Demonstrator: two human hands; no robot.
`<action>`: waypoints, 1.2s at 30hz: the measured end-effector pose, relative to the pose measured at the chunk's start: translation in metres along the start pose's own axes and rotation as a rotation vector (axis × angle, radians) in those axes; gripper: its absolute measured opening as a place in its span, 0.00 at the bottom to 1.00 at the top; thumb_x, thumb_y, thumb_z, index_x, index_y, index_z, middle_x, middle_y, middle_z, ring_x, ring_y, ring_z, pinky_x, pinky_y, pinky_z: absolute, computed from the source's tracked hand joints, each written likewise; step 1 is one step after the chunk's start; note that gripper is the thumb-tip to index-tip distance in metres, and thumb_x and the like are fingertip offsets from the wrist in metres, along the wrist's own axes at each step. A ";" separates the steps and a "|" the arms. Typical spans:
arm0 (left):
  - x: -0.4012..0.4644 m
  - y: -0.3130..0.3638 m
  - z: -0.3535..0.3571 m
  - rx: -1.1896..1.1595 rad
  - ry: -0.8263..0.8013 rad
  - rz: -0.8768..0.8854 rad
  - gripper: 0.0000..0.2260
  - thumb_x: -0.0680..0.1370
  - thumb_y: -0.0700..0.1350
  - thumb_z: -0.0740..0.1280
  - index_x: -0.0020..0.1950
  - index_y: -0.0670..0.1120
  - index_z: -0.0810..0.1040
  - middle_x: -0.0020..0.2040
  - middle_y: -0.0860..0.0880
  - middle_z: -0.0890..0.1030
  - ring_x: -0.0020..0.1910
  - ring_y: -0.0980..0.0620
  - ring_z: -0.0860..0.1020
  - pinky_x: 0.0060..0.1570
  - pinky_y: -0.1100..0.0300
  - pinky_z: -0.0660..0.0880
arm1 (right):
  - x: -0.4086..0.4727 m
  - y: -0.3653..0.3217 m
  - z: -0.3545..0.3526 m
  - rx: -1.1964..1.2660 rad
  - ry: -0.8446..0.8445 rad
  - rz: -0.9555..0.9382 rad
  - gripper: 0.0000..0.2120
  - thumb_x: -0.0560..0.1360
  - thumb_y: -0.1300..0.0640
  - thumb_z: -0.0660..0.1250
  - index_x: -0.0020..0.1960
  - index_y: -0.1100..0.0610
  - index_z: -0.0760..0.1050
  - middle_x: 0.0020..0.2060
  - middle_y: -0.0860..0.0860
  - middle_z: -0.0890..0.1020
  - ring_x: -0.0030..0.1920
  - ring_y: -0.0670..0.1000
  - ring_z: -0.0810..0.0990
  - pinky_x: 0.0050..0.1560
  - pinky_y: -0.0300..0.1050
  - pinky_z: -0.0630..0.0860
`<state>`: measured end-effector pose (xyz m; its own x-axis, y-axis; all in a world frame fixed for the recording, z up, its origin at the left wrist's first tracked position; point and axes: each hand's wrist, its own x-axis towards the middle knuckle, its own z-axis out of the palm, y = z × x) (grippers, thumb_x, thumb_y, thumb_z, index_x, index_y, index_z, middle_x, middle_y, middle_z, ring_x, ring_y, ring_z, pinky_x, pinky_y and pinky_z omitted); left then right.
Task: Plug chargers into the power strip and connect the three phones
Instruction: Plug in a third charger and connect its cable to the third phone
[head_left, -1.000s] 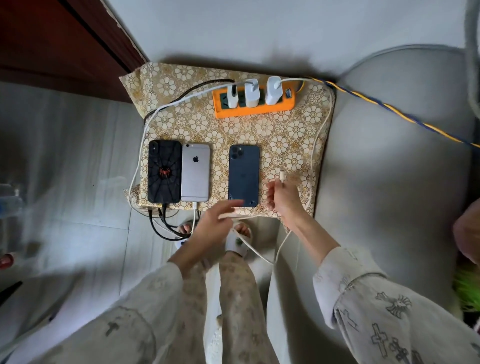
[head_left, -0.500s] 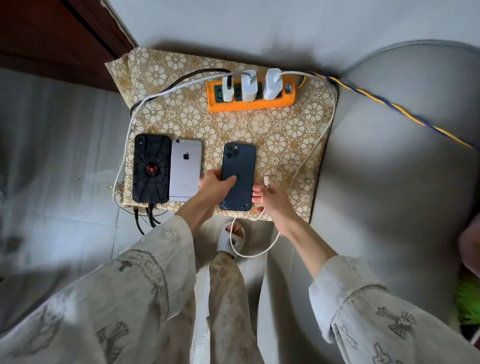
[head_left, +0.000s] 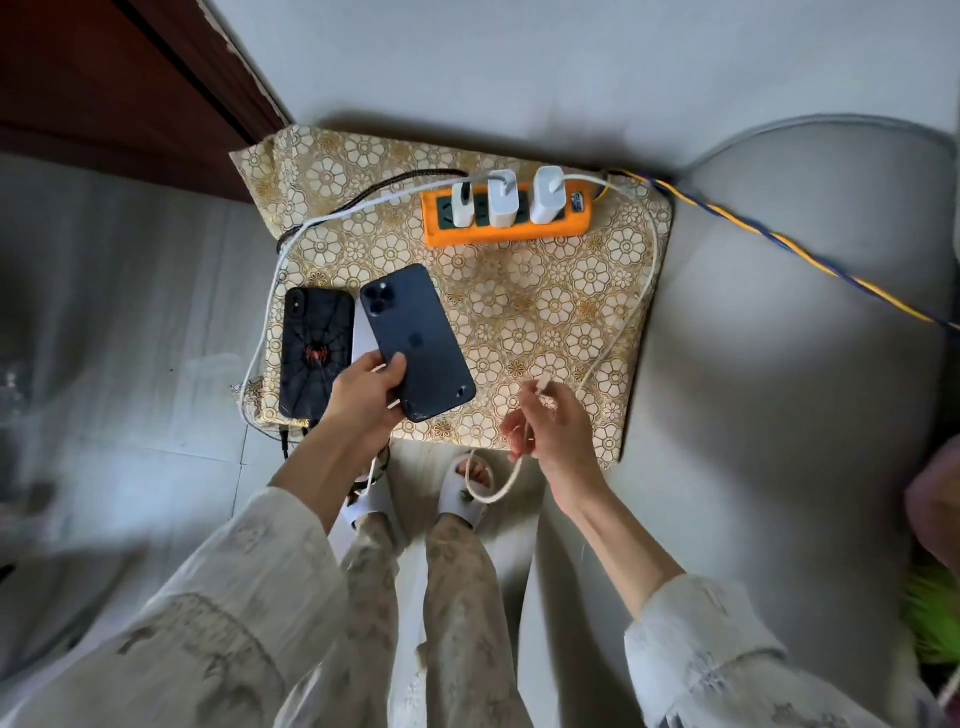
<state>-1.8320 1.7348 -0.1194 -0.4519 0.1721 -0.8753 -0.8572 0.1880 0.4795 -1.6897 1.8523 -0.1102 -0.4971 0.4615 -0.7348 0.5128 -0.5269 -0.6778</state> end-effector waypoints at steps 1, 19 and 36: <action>-0.003 0.000 -0.003 -0.050 -0.014 -0.003 0.06 0.79 0.38 0.59 0.53 0.42 0.74 0.45 0.48 0.77 0.43 0.51 0.76 0.40 0.56 0.75 | -0.004 0.000 0.003 -0.038 -0.030 -0.018 0.06 0.79 0.57 0.59 0.47 0.58 0.72 0.24 0.50 0.79 0.19 0.46 0.67 0.22 0.38 0.67; -0.021 -0.004 0.002 -0.461 -0.066 -0.050 0.09 0.79 0.37 0.58 0.40 0.44 0.72 0.45 0.47 0.79 0.46 0.51 0.78 0.47 0.54 0.76 | -0.021 -0.007 0.025 0.024 -0.217 0.107 0.07 0.74 0.63 0.64 0.39 0.58 0.79 0.18 0.44 0.63 0.19 0.44 0.57 0.22 0.35 0.51; -0.029 -0.010 0.010 0.074 0.046 0.043 0.06 0.78 0.36 0.61 0.54 0.43 0.73 0.47 0.45 0.79 0.45 0.47 0.78 0.35 0.59 0.79 | -0.018 0.002 0.009 -0.495 -0.363 0.064 0.13 0.75 0.56 0.64 0.44 0.65 0.79 0.35 0.57 0.81 0.35 0.52 0.76 0.36 0.39 0.73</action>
<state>-1.8080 1.7373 -0.0979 -0.5001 0.1374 -0.8550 -0.8168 0.2531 0.5185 -1.6864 1.8365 -0.0979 -0.6167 0.1215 -0.7778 0.7701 -0.1118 -0.6280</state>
